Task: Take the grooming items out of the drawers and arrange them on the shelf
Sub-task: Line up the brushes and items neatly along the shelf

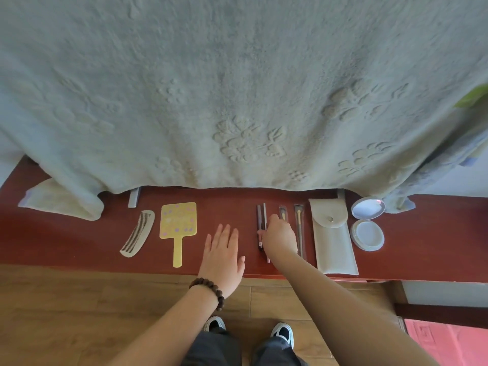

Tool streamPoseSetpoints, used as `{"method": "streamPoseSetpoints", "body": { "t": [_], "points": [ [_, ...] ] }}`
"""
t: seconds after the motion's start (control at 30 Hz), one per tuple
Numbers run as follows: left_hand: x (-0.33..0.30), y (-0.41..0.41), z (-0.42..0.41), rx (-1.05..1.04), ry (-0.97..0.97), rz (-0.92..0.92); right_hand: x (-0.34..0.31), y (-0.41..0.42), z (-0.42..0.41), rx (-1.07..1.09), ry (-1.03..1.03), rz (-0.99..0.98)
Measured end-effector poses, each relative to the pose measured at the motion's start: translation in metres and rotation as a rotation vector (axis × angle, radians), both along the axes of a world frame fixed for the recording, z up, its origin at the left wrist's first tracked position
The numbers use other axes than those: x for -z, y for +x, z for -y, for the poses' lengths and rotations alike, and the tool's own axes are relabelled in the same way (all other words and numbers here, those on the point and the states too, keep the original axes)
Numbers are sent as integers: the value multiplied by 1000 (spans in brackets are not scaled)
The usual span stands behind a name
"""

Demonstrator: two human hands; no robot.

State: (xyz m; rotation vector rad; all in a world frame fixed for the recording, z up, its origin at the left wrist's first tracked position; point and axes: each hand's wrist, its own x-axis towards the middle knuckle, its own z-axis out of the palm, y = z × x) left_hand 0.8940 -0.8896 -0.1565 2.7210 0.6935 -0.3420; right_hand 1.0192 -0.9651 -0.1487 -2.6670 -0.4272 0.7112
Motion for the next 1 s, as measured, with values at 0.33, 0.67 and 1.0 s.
{"method": "streamPoseSetpoints", "body": {
  "t": [0.33, 0.67, 1.0],
  "points": [
    [-3, -2, -12, -59, -105, 96, -12, -3, -12, 148, -77, -130],
    [-12, 0, -14, -92, -192, 149, -5, -16, -4, 165, -10, -184],
    [-58, 32, -18, -529, -854, 443, -51, -24, 17, 60, 471, -65]
  ]
}}
